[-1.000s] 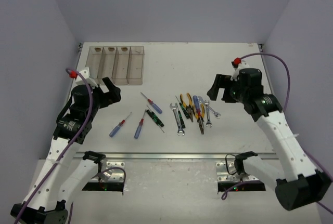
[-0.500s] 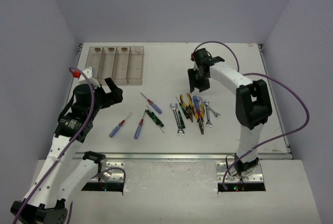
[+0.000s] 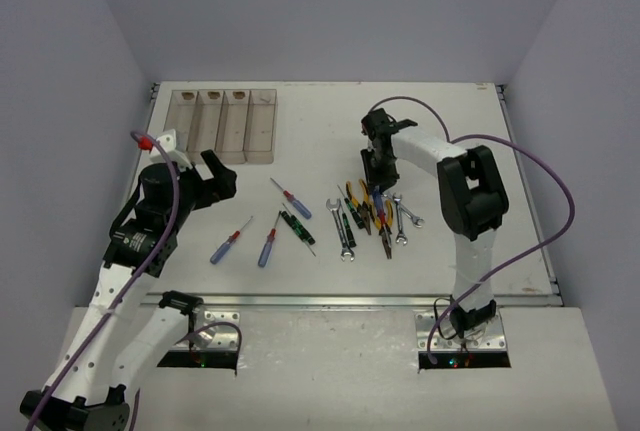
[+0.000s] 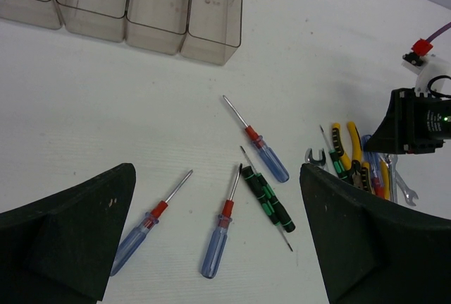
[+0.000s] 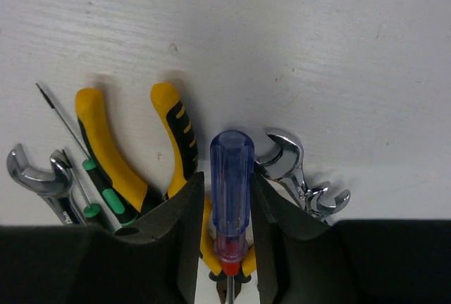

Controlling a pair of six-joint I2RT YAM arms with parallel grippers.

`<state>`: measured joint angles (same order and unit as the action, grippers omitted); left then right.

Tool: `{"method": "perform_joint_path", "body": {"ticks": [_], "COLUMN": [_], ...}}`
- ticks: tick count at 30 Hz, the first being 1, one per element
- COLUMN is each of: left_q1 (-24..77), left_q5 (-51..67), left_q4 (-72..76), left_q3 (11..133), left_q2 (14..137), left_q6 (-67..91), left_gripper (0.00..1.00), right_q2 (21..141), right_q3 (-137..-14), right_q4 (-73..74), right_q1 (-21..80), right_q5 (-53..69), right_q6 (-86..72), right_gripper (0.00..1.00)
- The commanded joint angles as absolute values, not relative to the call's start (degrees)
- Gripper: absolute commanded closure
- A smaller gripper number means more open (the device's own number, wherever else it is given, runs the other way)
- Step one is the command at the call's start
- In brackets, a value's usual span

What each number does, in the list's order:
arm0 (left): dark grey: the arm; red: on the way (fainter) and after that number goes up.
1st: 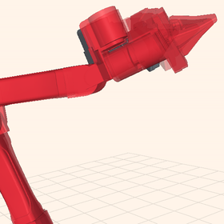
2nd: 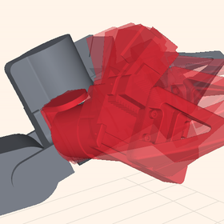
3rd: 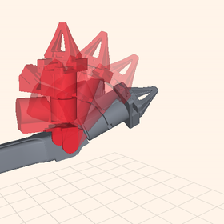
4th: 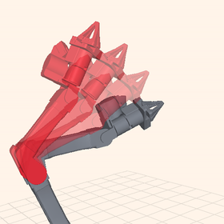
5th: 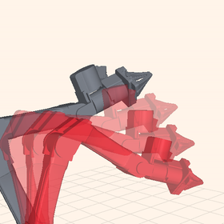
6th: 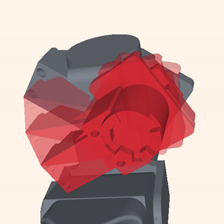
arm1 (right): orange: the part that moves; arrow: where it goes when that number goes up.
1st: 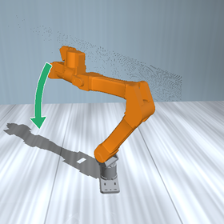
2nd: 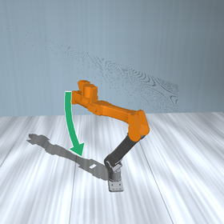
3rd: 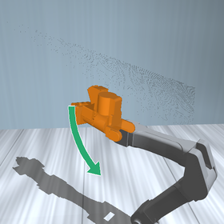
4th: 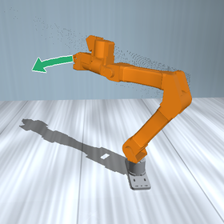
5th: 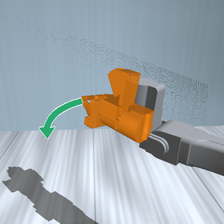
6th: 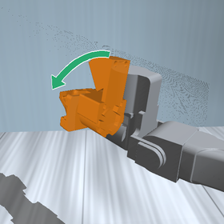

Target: Sort the tools into containers

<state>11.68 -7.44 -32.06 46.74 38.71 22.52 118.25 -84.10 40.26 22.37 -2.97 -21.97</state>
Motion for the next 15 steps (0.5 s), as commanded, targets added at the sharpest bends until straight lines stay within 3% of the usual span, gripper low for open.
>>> {"method": "perform_joint_path", "body": {"ticks": [1,4,8,12,15], "left_q1": [12.46,12.66,12.88,13.36,13.3], "left_q5": [-6.68,-6.68,-6.42,-0.64,11.77], "left_q4": [-29.27,-29.35,-29.2,-27.54,-24.28], "left_q3": [46.48,46.41,46.32,45.88,45.36], "left_q2": [37.88,37.79,37.95,38.28,39.27], "left_q6": [21.97,21.89,21.82,21.05,21.83], "left_gripper": [0.0,0.0,0.0,0.0,0.0], "right_q2": [119.5,120.14,118.99,111.82,103.77], "right_q3": [-83.67,-83.63,-84.26,-85.48,-85.9], "right_q4": [38.6,38.63,39.19,40.53,41.3], "right_q1": [22.92,23.03,23.15,23.38,23.38], "right_q5": [-4.15,-4.31,-4.41,-6.03,-6.94], "right_q6": [-23.08,-23.42,-23.71,-23.73,-23.21], "right_gripper": [0.68,0.75,0.99,1.0,1.0]}}
